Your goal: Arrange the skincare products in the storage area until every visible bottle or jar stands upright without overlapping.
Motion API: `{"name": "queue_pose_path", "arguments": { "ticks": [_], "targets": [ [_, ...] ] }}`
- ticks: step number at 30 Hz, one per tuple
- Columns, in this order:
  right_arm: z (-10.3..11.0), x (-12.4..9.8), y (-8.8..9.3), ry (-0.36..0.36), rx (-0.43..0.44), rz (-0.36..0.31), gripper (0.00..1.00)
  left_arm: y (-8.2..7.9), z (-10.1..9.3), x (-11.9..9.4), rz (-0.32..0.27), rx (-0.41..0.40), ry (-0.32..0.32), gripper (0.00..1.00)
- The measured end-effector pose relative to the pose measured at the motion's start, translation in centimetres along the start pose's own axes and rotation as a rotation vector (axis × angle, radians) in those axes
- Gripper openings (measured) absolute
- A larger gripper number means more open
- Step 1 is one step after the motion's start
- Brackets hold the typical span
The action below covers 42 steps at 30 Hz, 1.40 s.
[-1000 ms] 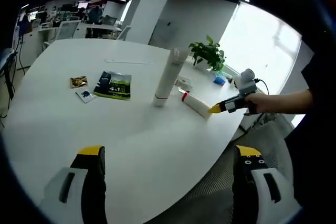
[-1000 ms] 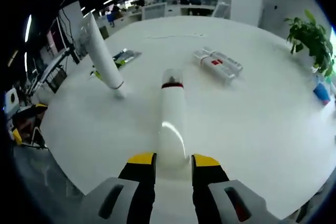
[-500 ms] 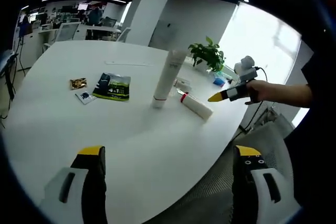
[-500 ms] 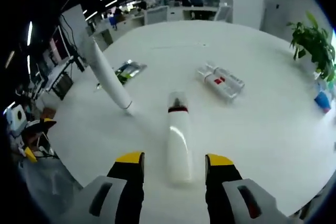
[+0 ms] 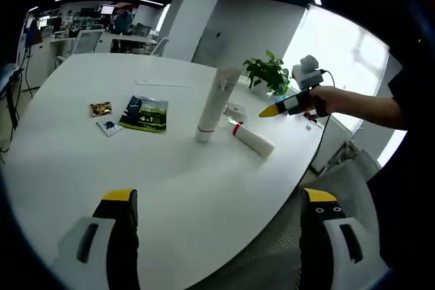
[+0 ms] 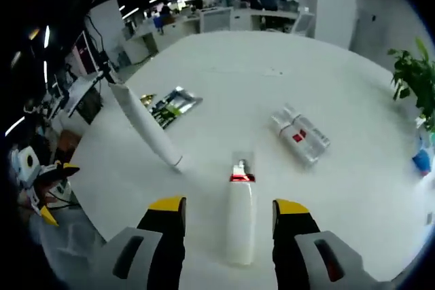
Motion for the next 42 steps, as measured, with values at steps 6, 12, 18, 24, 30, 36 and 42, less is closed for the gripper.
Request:
{"name": "queue_pose_path", "arguments": {
  "ticks": [6,12,18,24,30,36,42],
  "targets": [
    [0.1,1.3,-1.0,0.017,-0.047,0.067,0.52,0.2,0.3,0.0,-0.001,-0.009,-0.001,0.92],
    [-0.5,3.7,-1.1,0.021,-0.055,0.139,0.51,0.2,0.0,0.1,0.014,0.002,0.009,0.92],
    [-1.1,5.8,-0.9,0.024,-0.056,0.202,0.5,0.2,0.1,0.2,0.013,-0.002,-0.002,0.94],
    [-1.3,7.0,-0.8,0.031,-0.065,0.246,0.49,0.2,-0.1,0.4,0.022,0.016,-0.007,0.96],
    [-1.4,7.9,-0.6,0.041,-0.077,0.291,0.45,0.2,0.1,0.4,0.019,0.022,-0.011,0.98],
    [-1.4,9.0,-1.2,0.03,-0.09,0.318,0.44,0.2,0.1,0.4,0.01,0.015,-0.014,0.98],
    [-1.2,9.2,-1.4,0.032,-0.089,0.352,0.39,0.3,0.2,0.5,0.015,0.019,-0.014,0.98]
  ]
}}
Point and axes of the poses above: the point that each gripper's makers call its tool centre point, and the gripper's own axes: x roughly forward along the fingers, z roughly to its left, y roughly out of its underside, the point moved 10 cm from there along -x, roughly backward along the fingers, and after that the axes turned 8 degrees about z, right-handed, at the moved point
